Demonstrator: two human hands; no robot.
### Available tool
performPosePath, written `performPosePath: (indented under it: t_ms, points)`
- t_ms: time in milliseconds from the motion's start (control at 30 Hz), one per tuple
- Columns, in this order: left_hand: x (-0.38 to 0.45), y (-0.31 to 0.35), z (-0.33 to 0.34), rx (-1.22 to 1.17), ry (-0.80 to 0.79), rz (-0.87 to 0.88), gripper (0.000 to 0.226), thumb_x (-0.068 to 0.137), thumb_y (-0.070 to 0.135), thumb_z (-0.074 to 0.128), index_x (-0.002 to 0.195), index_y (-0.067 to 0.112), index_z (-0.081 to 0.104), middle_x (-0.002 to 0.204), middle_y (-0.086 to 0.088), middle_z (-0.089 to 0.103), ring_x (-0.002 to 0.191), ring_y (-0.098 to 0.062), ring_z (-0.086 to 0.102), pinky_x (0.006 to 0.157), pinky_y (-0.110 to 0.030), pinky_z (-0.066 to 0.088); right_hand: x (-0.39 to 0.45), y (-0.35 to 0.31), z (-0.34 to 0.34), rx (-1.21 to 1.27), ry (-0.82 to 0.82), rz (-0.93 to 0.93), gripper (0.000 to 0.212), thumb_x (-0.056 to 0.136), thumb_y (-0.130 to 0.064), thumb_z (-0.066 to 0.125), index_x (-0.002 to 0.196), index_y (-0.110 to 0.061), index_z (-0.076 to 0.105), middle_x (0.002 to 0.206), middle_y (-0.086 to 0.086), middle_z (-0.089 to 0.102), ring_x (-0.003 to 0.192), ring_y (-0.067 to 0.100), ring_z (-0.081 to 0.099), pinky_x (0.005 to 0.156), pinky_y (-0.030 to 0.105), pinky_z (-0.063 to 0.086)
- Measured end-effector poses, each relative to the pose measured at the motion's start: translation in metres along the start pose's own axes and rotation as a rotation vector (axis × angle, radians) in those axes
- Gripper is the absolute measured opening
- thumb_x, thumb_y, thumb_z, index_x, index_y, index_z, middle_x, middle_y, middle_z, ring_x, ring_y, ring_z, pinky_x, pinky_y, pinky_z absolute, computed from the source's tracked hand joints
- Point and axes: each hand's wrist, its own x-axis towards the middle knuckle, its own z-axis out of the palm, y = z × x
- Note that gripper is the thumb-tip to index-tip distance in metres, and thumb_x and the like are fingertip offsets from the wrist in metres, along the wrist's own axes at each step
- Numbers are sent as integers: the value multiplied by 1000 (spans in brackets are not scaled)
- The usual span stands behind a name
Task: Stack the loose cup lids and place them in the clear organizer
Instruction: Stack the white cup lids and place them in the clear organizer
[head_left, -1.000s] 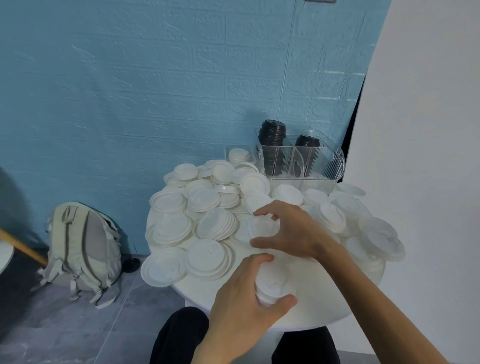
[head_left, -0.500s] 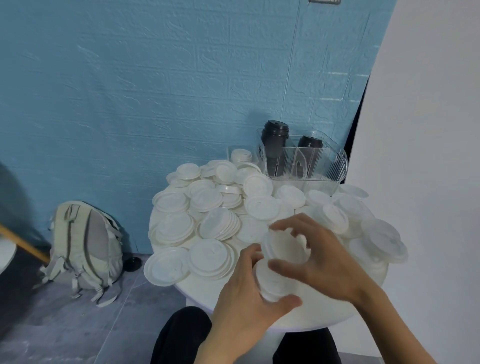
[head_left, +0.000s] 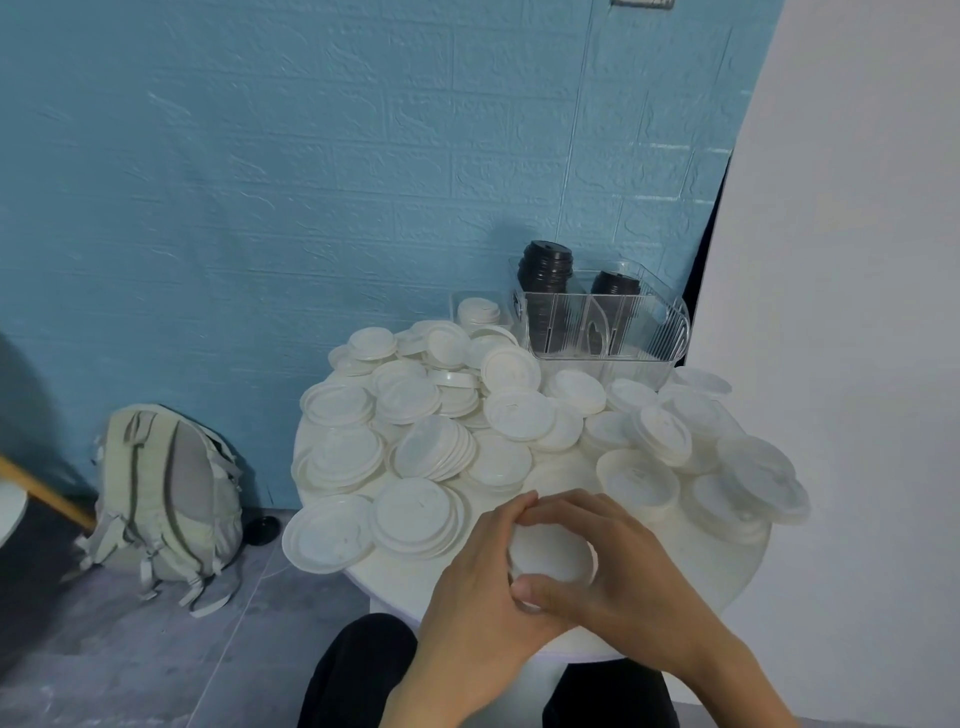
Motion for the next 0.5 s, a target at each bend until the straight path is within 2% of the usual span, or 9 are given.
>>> performPosePath:
  t_ms: [100, 200, 367, 500]
  points:
    - [0, -1, 1, 22, -7, -19, 86, 71, 58, 77, 141, 62, 27, 138, 48, 35, 117, 22, 46, 95, -12, 46, 0, -1, -1, -13, -3, 27, 43, 73, -60, 77, 113, -52, 62, 120, -32, 58, 116, -1, 52, 94, 17, 40]
    - [-1, -1, 3, 33, -12, -36, 90, 74, 57, 75, 146, 60, 21, 136, 53, 30, 112, 30, 42, 94, -5, 41, 2, -2, -1, -33, -7, 56, 46, 70, -58, 78, 112, -47, 65, 116, -30, 59, 112, -3, 53, 92, 18, 42]
    - [-1, -2, 3, 57, -20, -33, 92, 78, 54, 75, 152, 53, 21, 141, 45, 33, 123, 19, 43, 99, -10, 43, -1, -1, 5, 21, 12, 86, 49, 63, -59, 76, 109, -46, 65, 119, -32, 57, 115, -4, 53, 95, 20, 42]
    - [-1, -3, 3, 60, -36, -34, 92, 79, 52, 76, 152, 54, 20, 141, 45, 33, 116, 26, 42, 97, -7, 41, -2, -2, 5, 34, 19, 99, 47, 67, -50, 84, 110, -45, 65, 120, -35, 56, 117, -6, 52, 96, 18, 41]
